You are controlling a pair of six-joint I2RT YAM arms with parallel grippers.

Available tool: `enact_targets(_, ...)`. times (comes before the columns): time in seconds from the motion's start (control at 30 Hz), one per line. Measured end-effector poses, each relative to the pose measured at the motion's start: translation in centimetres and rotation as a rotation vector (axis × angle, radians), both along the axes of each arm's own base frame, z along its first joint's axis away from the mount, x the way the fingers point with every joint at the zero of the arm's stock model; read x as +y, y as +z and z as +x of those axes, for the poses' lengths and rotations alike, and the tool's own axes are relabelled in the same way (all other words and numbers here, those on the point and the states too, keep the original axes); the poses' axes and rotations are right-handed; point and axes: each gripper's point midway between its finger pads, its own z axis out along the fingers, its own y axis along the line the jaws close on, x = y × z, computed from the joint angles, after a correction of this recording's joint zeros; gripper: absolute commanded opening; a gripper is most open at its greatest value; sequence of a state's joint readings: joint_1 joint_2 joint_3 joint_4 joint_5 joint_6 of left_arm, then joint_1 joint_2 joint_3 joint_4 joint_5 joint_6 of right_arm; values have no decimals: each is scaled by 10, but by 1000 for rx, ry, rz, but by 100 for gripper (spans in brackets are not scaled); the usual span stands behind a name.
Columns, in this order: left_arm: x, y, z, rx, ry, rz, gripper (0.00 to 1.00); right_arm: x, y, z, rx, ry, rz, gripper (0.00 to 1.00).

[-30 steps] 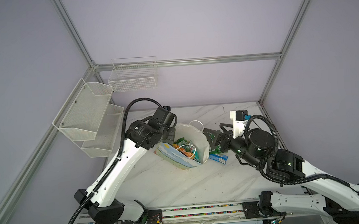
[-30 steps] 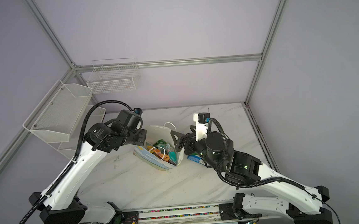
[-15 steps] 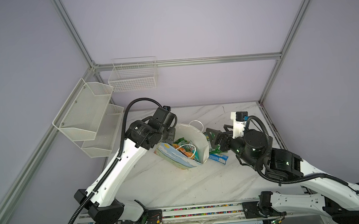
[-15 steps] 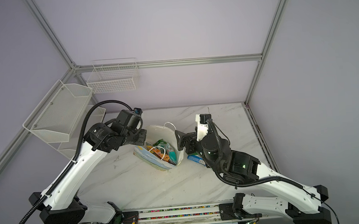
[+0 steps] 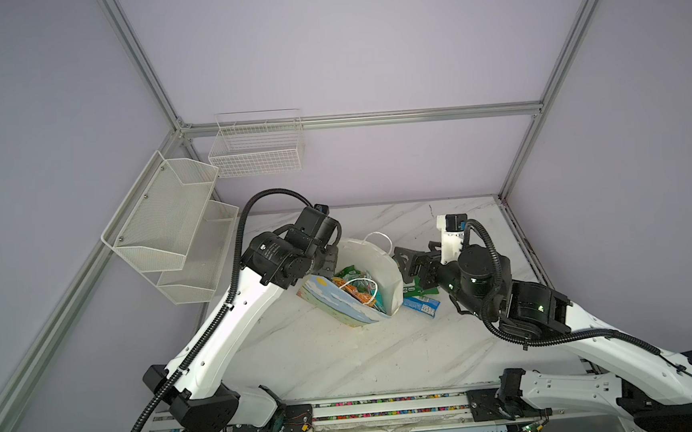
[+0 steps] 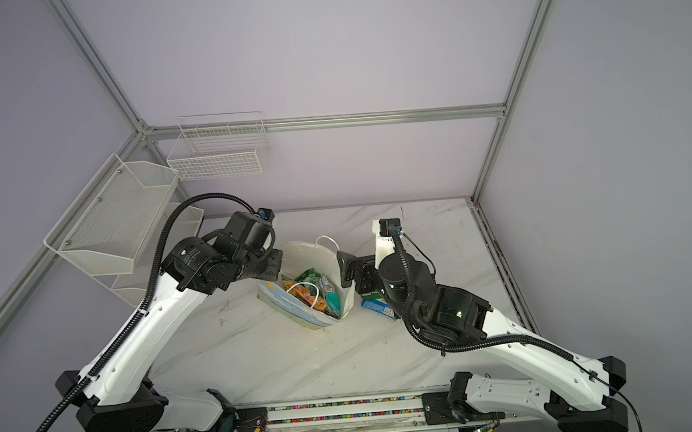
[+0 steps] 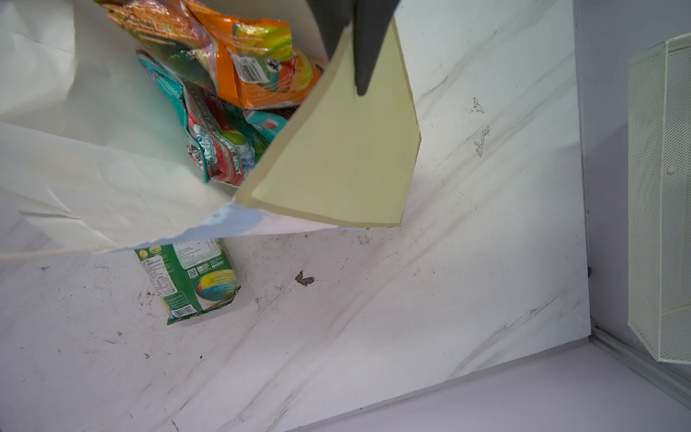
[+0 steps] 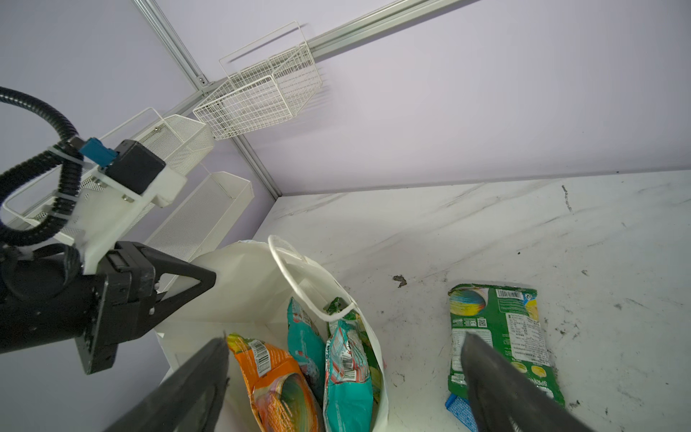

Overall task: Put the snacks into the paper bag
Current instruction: 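Withdraw the right gripper from the bag toward the green Spring Tea packet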

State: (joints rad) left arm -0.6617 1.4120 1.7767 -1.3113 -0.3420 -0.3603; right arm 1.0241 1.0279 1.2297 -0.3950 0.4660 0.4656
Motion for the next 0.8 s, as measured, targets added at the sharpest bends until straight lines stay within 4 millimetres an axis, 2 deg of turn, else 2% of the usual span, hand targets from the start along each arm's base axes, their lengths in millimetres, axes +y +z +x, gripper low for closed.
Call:
enact_targets(0.23, 0, 0, 0, -1, 1, 2, 0, -11, -15, 19, 52, -24, 3, 97)
enact_targets(0.5, 0, 0, 0, -1, 2, 2, 0, -13, -30, 28, 99, -22, -3, 97)
enact_targets(0.8, 0, 0, 0, -1, 1, 2, 0, -32, -48, 45, 155, -67, 10, 97)
